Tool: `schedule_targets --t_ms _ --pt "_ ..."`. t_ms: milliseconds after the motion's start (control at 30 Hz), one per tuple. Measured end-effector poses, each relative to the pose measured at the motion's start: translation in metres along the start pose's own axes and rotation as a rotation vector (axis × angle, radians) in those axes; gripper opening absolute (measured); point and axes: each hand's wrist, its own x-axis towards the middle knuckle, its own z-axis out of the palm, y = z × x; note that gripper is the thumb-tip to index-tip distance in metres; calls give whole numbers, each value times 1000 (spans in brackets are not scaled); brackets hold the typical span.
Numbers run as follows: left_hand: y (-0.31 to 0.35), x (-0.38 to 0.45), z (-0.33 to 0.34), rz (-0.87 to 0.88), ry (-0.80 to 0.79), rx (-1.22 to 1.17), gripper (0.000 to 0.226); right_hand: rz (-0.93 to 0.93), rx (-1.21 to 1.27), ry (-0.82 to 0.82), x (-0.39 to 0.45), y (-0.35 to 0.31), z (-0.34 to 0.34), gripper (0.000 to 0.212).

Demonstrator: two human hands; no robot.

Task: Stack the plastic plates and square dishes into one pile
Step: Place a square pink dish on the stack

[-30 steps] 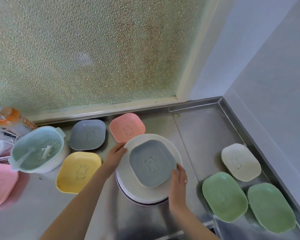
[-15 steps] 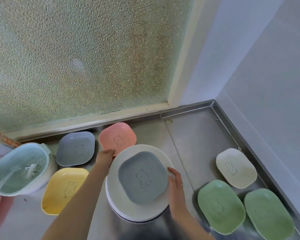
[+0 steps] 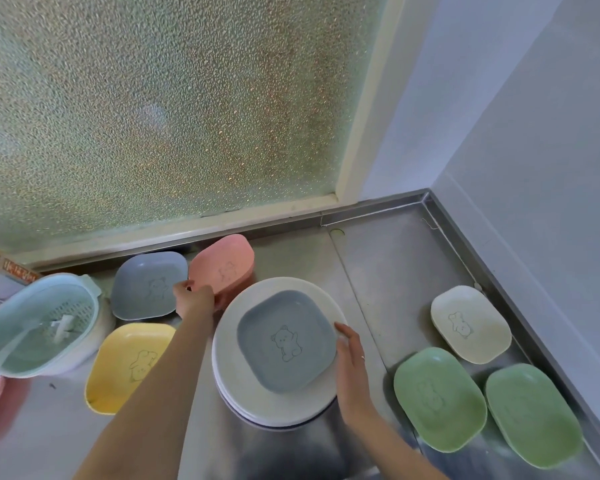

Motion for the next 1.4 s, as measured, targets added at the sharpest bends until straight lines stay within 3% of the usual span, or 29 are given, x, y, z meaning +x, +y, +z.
schedule_targets --t_ms 200,400,533,667,800,1033,1167,1333,1400 --pt "20 -45 -19 176 11 -45 48 -15 -21 14 -1 -3 2 41" --pt "6 -108 -36 491 -199 125 49 -193 -191 188 5 -26 2 30" --pt "-23 -137 -38 624 -292 320 52 -261 -228 32 10 -54 9 38" --pt "-52 -157 -39 757 -341 570 75 -245 -399 -82 17 -54 12 49" --pt "-61 -164 -45 776 -346 778 94 -290 -492 -103 18 -43 6 68" --pt "-62 -147 -60 703 -167 866 80 -427 -559 -154 28 -37 9 64" --pt "-63 -140 -53 667 -310 889 63 -435 -649 -187 35 -30 8 63" --pt "-60 -125 -46 707 -369 811 60 -459 -597 -223 32 -28 -2 50" --pt "-56 -116 -44 734 -404 818 59 -502 -556 -124 27 -23 -17 42"
